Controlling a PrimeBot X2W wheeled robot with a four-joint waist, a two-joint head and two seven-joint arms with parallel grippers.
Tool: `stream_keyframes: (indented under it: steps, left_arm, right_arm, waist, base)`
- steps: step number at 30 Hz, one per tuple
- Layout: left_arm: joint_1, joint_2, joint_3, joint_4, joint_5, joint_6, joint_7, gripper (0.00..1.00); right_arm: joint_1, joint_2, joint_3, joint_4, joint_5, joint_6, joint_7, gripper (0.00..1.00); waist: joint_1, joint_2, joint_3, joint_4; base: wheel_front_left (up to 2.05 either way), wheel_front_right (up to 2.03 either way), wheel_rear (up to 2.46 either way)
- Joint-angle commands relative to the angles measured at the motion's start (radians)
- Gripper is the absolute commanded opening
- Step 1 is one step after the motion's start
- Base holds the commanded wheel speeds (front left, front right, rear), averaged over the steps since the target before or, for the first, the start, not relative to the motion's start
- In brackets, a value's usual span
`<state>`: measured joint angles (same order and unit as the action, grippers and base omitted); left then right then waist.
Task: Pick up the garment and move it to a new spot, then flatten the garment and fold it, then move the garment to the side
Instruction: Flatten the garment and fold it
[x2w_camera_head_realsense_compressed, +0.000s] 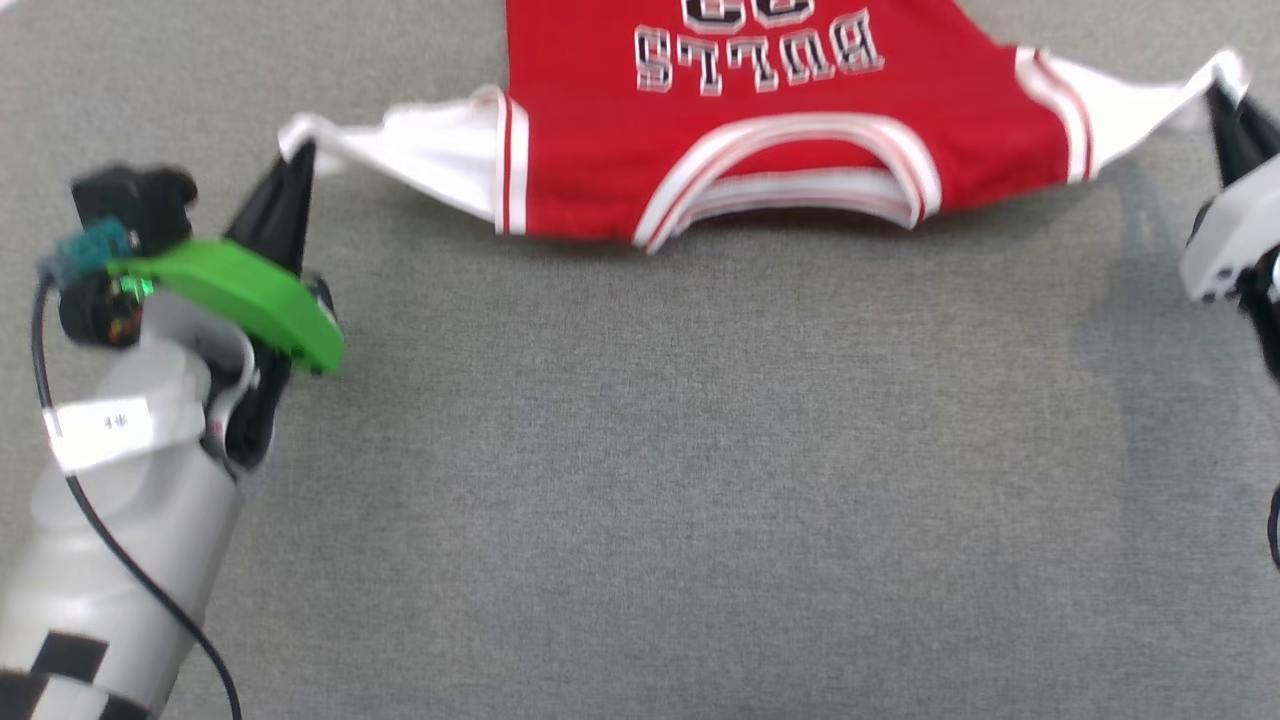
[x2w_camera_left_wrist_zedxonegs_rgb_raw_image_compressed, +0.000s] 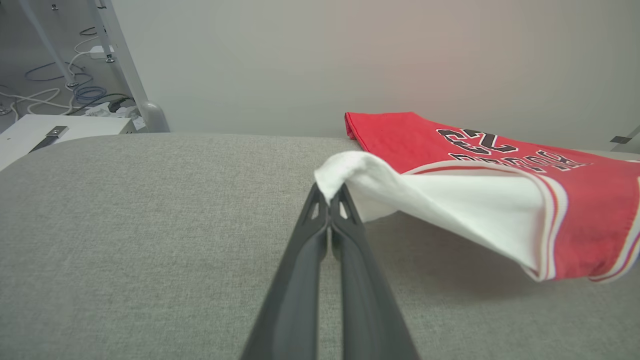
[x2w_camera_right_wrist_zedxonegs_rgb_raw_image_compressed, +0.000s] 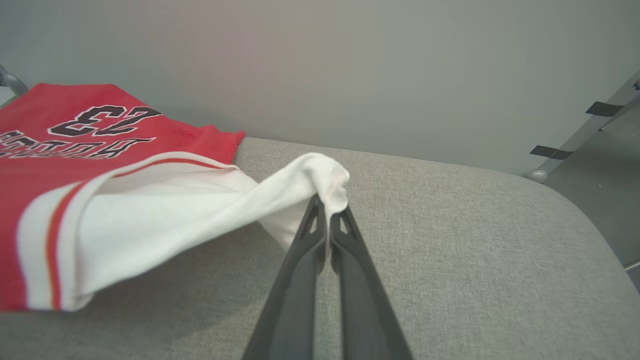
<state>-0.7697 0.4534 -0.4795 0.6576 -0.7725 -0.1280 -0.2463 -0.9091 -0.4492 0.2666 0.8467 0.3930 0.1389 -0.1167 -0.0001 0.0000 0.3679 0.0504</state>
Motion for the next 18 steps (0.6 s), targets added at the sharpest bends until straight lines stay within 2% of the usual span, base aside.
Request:
stream_keyframes:
  steps: [1, 9, 18]
  left_arm:
    - [0.045, 0.018, -0.004, -0.008, -0.017, -0.003, 0.006, 0.0]
    - [0.225, 0.062, -0.067, -0.033, -0.031, -0.003, 0.071, 0.0]
    - [0.361, 0.101, -0.106, -0.074, -0.059, -0.001, 0.132, 0.0]
  right_arm:
    - [0.046, -0.017, 0.016, -0.026, 0.023, -0.008, 0.017, 0.0]
    - [0.27, -0.098, 0.12, -0.196, 0.125, -0.008, 0.167, 0.0]
    - [0.469, -0.169, 0.104, -0.341, 0.216, -0.008, 0.353, 0.0]
  waist:
    - [0.0001, 0.0, -0.081, -0.006]
    - [0.0001, 0.0, -0.169, -0.015]
    - [0.0001, 0.0, -0.256, -0.029]
  base:
    - [0.0, 0.0, 0.0]
    - [0.0, 0.0, 0.0]
    - [0.0, 0.0, 0.0]
